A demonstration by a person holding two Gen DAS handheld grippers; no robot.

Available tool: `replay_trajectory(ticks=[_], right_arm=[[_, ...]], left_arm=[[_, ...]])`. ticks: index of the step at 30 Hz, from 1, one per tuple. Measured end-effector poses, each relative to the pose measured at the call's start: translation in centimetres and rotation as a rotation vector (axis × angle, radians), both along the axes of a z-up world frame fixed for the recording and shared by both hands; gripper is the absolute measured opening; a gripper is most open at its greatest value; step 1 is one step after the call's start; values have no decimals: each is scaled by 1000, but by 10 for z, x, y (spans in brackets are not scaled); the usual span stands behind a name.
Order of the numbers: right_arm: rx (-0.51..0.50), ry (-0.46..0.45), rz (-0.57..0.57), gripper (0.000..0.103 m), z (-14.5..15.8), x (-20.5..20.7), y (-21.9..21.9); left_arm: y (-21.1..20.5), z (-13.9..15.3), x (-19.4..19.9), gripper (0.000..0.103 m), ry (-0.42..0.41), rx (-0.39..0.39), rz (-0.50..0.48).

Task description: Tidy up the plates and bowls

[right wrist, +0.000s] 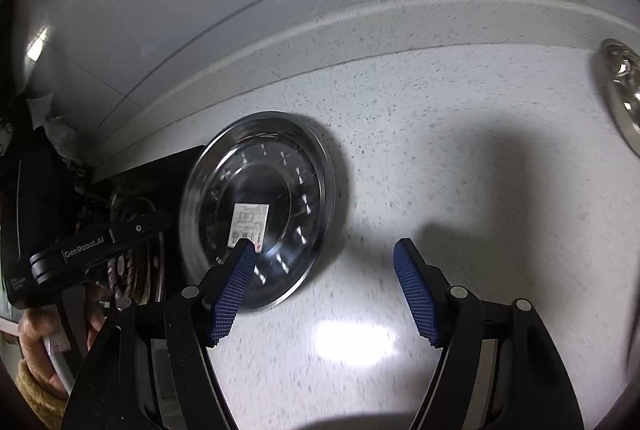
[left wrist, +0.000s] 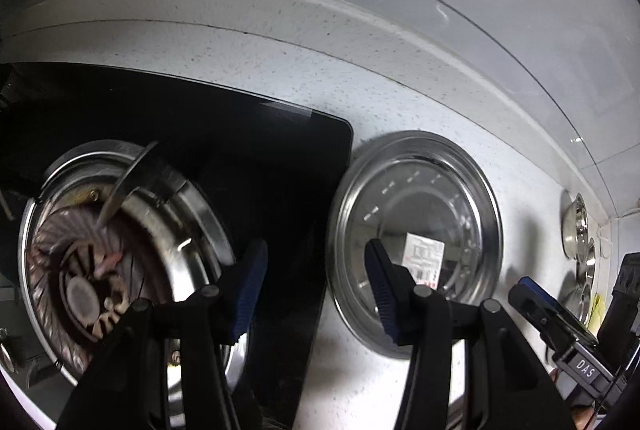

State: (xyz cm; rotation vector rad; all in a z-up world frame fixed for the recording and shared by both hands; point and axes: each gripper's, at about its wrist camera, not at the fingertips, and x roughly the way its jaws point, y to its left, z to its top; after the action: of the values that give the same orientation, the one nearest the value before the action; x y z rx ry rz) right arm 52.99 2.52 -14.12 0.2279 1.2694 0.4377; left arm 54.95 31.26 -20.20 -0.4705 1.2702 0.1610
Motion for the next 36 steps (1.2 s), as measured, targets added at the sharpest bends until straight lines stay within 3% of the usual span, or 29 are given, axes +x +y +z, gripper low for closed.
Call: replay_trajectory(ticks=[5,11,13,15,16,18,27,36], right_arm=[[-26,8,27,65,-12,11,15],[-53,12,38,35,-20,12,26],[-61,12,43,20,-21,11,29],[-63,13,46,16,-23,10,29],[-67,7,47,15,-23,9,29],[-78,-6,52,14,-24,7,33],[-82,-46,49,11,-17,0,30],[-75,-92,47,11,31,-27,9]], left_arm=[[3,-6,7,48,-15,-10,-14],[-1,-4,10,47,-48,-6,-35],[-2,-4,11,35,-55,-4,-34],[-4,-5,12,24,-59,-32,-47],[-6,-6,10,16,-60,-38,-52],[-10,-6,9,13,-66,-12,-67],[-17,0,-4,7,-90,-9,-39],[-31,61,-42,7,-178,-9,-76]])
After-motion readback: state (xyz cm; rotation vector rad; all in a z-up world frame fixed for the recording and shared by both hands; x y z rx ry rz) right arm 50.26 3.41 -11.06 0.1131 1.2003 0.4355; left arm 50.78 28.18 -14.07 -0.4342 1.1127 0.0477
